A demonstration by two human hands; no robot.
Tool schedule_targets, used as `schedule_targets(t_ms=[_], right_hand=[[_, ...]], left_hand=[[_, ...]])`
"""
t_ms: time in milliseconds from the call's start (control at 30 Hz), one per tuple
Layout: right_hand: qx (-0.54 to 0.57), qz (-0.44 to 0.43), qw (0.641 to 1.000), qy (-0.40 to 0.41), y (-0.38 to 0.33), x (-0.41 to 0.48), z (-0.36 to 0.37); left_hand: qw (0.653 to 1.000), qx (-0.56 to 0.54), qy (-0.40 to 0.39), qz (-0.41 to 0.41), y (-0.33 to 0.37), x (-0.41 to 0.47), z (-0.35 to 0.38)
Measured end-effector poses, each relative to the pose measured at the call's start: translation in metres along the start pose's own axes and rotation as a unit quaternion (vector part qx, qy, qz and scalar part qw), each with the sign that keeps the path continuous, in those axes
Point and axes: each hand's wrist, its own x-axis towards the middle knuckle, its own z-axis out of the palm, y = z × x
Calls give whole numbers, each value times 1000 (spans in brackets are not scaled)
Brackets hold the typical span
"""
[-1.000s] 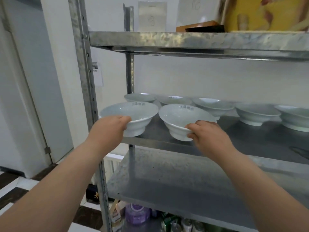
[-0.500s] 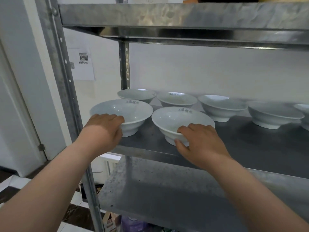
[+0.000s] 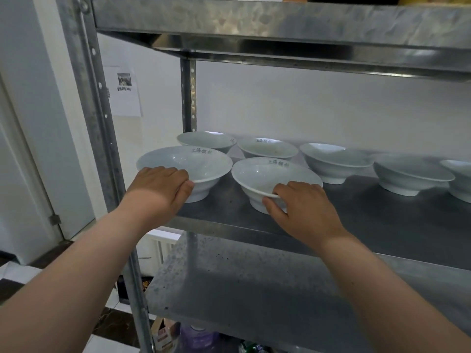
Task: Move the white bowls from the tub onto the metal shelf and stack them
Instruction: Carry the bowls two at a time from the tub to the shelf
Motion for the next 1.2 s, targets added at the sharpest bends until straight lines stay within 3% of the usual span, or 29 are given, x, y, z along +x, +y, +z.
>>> schedule_targets(t_ms=[200,333,433,567,833,1000,1200], right_hand=[[57,38,994,-89,-4,-7,-21],[149,20,989,11,-10,-45,-47],[255,55,965,-8,-19,-101,-63],[394,158,902,-84,-42,-203,-63],[456,409,773,-167,-99,-403,-59],[441,519,706,-197,-115,-499,-93],[431,626,630,-163,-106,-588,-134]], left_hand=[[996,-57,-38,-57,6,-8,-13],[981,-173,-14,-92,27,-40,-53],[946,-295,-27,-128,45,-96,-73],[892,-400,-139,-160,80,-190,-64],[771,-527,-281,-223,187,-326,-35],[709,-568,-369,-198,258,-358,-31],[673,-571,-449,-140,341,-342,-29]])
